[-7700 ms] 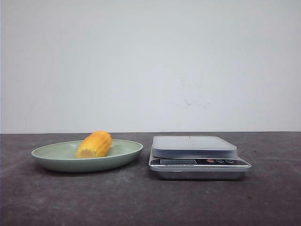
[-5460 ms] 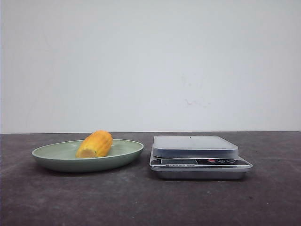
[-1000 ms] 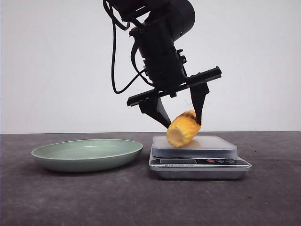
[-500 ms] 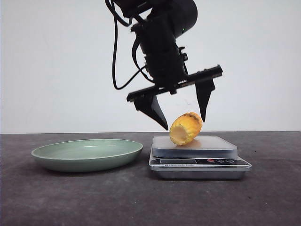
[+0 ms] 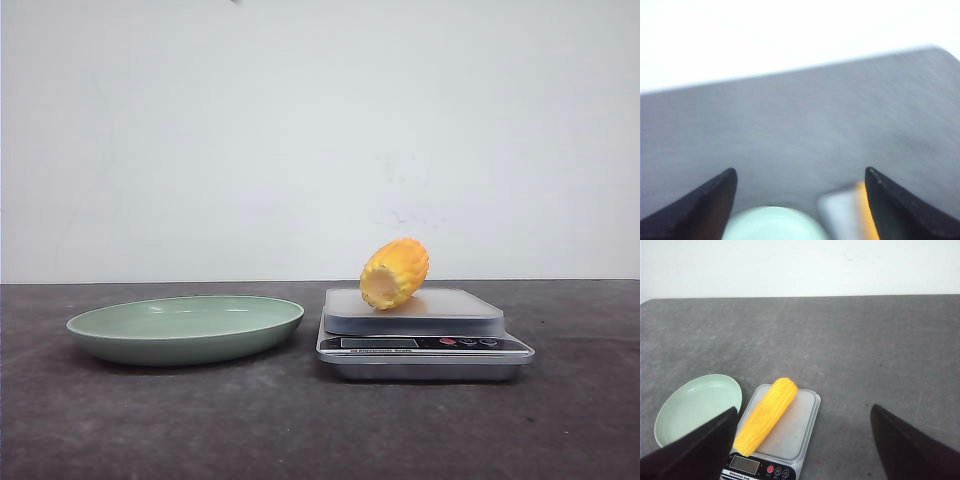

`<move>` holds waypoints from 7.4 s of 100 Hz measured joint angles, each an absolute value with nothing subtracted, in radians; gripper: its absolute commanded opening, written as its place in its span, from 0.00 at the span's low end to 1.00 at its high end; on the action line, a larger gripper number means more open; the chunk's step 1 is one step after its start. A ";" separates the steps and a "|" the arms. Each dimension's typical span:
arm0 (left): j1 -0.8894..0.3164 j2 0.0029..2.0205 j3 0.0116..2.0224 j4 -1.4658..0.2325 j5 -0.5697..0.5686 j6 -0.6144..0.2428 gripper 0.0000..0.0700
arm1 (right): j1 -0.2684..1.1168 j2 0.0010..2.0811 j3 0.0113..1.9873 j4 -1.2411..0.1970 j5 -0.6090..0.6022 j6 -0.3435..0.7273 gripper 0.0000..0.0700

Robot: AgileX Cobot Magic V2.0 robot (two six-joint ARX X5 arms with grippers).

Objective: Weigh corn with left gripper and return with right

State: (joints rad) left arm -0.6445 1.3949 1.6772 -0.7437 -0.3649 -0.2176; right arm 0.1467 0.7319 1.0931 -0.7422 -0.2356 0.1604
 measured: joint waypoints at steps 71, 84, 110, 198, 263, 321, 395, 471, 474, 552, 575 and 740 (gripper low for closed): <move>-0.352 0.520 1.645 -1.372 -0.408 -0.307 0.68 | 0.224 0.758 1.093 -0.739 -0.235 0.158 0.77; -0.352 0.394 1.558 -1.411 -0.403 -0.361 0.68 | 0.276 0.825 1.093 -0.673 -0.235 0.176 0.77; -0.351 0.267 1.409 -1.417 -0.367 -0.438 0.68 | 0.468 1.090 1.093 -0.505 -0.154 0.239 0.77; -0.351 0.271 1.311 -1.417 -0.281 -0.411 0.68 | 0.567 1.658 1.093 -0.329 0.004 0.393 0.43; -0.351 0.271 1.311 -1.417 -0.285 -0.399 0.68 | 0.733 1.466 1.182 -0.275 0.052 0.385 0.00; -0.351 0.271 1.311 -1.415 -0.285 -0.405 0.68 | 0.852 1.919 1.485 -0.280 0.051 0.373 0.00; -0.351 0.271 1.311 -1.417 -0.285 -0.407 0.68 | 0.847 2.029 1.488 -0.252 0.026 0.392 0.71; -0.351 0.271 1.311 -1.415 -0.285 -0.391 0.68 | 0.340 0.964 1.496 -0.840 -0.080 0.084 0.71; -0.351 0.271 1.311 -1.409 -0.285 -0.391 0.68 | 0.327 0.913 1.496 -0.883 -0.048 0.073 0.71; -0.351 0.272 1.052 -1.194 -0.256 -0.376 0.01 | 0.320 0.344 1.165 -1.170 0.104 0.136 0.02; -0.351 0.272 1.052 -1.157 -0.256 -0.358 0.02 | 0.320 0.344 1.150 -1.141 0.099 0.159 0.02; -0.017 0.017 0.042 -0.099 0.028 -0.162 0.02 | 0.320 0.343 1.150 -1.140 0.105 0.165 0.02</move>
State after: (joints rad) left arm -0.0170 0.0166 0.0422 -0.0986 0.0277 -0.1616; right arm 0.3199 0.3428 1.1500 -1.1397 0.1051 0.1650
